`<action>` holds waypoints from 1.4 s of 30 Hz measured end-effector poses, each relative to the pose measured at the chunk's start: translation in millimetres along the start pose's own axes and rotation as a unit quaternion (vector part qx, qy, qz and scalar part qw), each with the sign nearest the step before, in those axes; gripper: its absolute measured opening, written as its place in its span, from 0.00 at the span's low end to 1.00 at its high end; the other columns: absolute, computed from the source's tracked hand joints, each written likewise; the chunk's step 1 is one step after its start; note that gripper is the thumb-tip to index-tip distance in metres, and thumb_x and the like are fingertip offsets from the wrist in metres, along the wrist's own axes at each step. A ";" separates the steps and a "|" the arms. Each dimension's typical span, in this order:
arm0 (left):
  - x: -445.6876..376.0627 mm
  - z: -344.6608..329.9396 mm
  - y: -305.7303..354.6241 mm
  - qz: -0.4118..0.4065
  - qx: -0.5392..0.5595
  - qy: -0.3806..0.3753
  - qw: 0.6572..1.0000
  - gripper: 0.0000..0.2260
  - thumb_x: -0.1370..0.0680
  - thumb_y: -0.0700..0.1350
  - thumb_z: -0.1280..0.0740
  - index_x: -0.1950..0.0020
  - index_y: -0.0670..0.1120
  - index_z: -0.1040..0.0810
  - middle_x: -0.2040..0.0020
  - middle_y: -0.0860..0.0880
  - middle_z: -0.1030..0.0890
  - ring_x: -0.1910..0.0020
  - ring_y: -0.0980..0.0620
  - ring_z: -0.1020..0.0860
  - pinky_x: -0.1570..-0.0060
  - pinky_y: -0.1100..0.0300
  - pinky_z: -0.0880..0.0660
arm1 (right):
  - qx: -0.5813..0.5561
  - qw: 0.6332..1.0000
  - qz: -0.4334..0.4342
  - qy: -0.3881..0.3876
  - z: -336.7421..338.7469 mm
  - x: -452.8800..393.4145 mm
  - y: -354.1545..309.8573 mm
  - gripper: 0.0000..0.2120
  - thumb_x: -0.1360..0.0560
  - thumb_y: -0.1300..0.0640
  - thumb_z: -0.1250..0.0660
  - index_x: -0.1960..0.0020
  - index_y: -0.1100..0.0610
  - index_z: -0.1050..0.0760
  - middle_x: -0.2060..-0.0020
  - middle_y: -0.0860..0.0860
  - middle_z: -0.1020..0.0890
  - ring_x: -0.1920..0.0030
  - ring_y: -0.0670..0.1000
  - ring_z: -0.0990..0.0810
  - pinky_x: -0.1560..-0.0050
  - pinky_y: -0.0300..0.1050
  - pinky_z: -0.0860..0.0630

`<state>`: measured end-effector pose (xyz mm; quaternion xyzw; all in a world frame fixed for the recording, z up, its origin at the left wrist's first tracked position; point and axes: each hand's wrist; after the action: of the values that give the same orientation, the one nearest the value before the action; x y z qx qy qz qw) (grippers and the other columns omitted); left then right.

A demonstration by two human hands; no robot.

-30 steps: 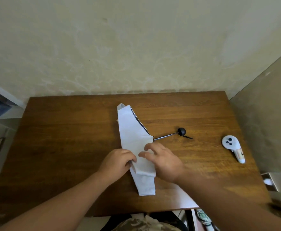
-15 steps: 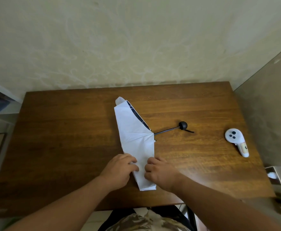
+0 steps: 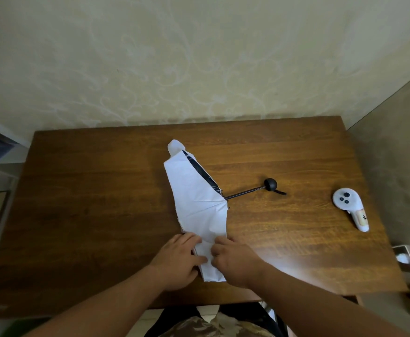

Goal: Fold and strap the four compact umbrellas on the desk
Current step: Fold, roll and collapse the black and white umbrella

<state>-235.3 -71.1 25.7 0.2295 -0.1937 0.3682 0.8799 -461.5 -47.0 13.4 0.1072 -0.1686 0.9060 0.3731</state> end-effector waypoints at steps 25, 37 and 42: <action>-15.2 21.6 -8.8 -0.012 0.096 -0.116 0.989 0.23 0.18 0.61 0.40 0.24 0.56 0.26 0.23 0.53 0.32 0.24 0.52 0.36 0.23 0.50 0.39 | -0.056 0.992 -0.091 0.065 19.3 -31.3 33.9 0.19 0.35 0.56 0.25 0.44 0.49 0.21 0.37 0.53 0.25 0.35 0.57 0.26 0.48 0.52 0.19; -60.4 133.3 -65.7 0.377 0.669 0.219 0.601 0.31 0.18 0.50 0.30 0.18 0.54 0.40 0.29 0.51 0.25 0.34 0.49 0.27 0.40 0.53 0.31 | -0.076 0.988 -0.118 -0.063 16.8 -29.8 31.9 0.30 0.22 0.56 0.31 0.23 0.47 0.36 0.19 0.52 0.45 0.20 0.59 0.45 0.22 0.56 0.39; -75.1 152.9 -77.0 0.308 0.672 0.246 0.628 0.44 0.19 0.44 0.28 0.16 0.61 0.57 0.33 0.53 0.19 0.33 0.53 0.25 0.34 0.51 0.31 | -0.086 0.986 -0.124 -0.070 21.5 -32.8 30.0 0.29 0.23 0.58 0.32 0.23 0.48 0.34 0.19 0.53 0.44 0.21 0.59 0.45 0.22 0.58 0.40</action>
<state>-254.0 -244.7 92.6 0.5848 0.2712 0.6885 0.3323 -458.5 -96.2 15.9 0.1576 -0.2570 0.8249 0.4781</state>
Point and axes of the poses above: each hand's wrist, its own x-axis away from the middle knuckle, its own z-axis out of the back of the hand, y = z × x
